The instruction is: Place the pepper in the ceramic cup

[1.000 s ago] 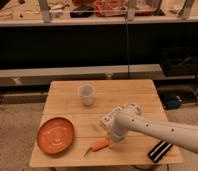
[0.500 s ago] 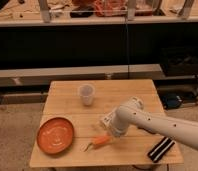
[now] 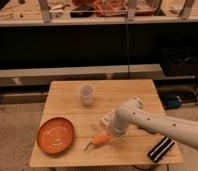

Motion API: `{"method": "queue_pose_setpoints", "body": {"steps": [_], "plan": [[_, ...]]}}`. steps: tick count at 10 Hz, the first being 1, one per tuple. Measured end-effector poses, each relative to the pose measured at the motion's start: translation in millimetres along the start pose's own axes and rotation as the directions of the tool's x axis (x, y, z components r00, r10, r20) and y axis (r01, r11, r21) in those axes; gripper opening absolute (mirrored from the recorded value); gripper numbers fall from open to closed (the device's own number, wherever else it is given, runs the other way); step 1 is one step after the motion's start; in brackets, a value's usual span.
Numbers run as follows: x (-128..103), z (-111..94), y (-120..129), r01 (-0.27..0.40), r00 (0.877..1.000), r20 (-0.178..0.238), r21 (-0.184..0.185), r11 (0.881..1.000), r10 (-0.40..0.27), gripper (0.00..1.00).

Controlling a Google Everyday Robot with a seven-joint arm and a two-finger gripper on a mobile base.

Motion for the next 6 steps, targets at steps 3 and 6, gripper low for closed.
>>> {"method": "queue_pose_setpoints", "body": {"steps": [3, 6], "plan": [[-0.7, 1.2, -3.2, 0.002, 1.000, -0.009, -0.001, 1.000, -0.002, 0.29], [-1.8, 1.6, -5.3, 0.002, 1.000, -0.015, 0.000, 1.000, -0.002, 0.21]]}}
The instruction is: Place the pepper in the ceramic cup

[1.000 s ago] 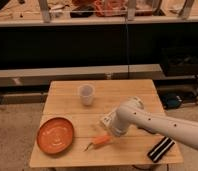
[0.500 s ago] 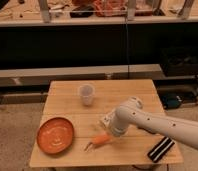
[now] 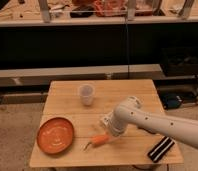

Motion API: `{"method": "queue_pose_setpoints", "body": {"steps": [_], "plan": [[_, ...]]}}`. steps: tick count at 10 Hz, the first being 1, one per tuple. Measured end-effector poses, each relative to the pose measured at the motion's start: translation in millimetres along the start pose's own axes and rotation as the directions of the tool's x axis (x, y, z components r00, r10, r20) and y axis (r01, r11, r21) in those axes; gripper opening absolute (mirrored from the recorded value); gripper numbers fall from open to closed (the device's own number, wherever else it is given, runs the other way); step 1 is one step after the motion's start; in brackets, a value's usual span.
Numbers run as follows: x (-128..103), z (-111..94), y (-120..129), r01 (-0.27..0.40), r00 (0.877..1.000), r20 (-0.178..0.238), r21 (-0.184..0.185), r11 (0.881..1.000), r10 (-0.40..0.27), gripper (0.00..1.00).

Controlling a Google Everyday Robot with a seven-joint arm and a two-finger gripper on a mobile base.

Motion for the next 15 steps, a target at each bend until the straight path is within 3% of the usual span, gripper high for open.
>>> {"method": "queue_pose_setpoints", "body": {"steps": [3, 15], "plan": [[1, -1, -5, -0.010, 1.000, -0.006, 0.002, 1.000, 0.010, 0.02], [-2, -12, -26, -0.045, 0.998, -0.034, 0.013, 0.999, 0.046, 0.02]]}}
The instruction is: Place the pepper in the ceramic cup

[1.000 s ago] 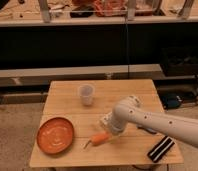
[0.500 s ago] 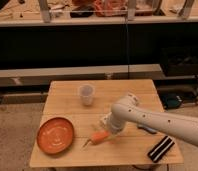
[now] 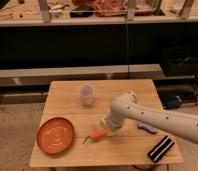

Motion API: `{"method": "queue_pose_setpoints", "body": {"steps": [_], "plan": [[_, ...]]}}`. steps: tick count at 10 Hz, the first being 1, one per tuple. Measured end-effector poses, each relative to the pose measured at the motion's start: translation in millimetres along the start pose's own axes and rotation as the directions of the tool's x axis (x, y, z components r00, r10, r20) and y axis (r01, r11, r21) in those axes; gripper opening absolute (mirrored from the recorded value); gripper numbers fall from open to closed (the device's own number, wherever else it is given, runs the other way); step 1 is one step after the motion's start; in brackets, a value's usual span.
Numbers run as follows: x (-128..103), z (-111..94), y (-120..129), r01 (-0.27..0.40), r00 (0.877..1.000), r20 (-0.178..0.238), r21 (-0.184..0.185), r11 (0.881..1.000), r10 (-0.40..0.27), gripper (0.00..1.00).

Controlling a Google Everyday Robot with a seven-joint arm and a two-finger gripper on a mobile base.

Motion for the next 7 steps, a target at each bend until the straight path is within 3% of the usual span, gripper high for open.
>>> {"method": "queue_pose_setpoints", "body": {"steps": [5, 7], "plan": [[-1, -13, -14, -0.017, 1.000, -0.010, 0.023, 1.000, 0.018, 0.02], [2, -28, -28, -0.030, 0.999, -0.008, 0.042, 0.999, 0.031, 0.02]]}}
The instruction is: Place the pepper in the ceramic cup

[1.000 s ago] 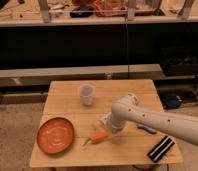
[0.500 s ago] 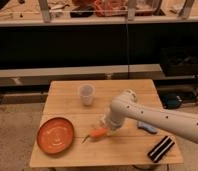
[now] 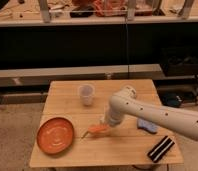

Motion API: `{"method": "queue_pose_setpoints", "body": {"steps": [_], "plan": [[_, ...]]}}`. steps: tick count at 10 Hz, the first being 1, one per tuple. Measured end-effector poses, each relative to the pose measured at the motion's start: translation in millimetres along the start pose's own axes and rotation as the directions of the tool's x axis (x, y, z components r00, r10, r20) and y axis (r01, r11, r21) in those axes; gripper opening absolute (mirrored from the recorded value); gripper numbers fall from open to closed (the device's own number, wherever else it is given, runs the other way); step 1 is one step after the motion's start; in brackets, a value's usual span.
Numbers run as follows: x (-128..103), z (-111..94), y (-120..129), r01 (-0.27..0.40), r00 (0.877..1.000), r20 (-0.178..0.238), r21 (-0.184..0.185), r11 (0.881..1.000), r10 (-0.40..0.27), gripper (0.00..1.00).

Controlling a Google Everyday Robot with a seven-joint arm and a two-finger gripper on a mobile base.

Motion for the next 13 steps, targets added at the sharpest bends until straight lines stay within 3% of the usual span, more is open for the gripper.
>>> {"method": "queue_pose_setpoints", "body": {"steps": [13], "plan": [[17, -51, -48, -0.067, 0.998, 0.024, 0.074, 0.995, 0.066, 0.02]]}}
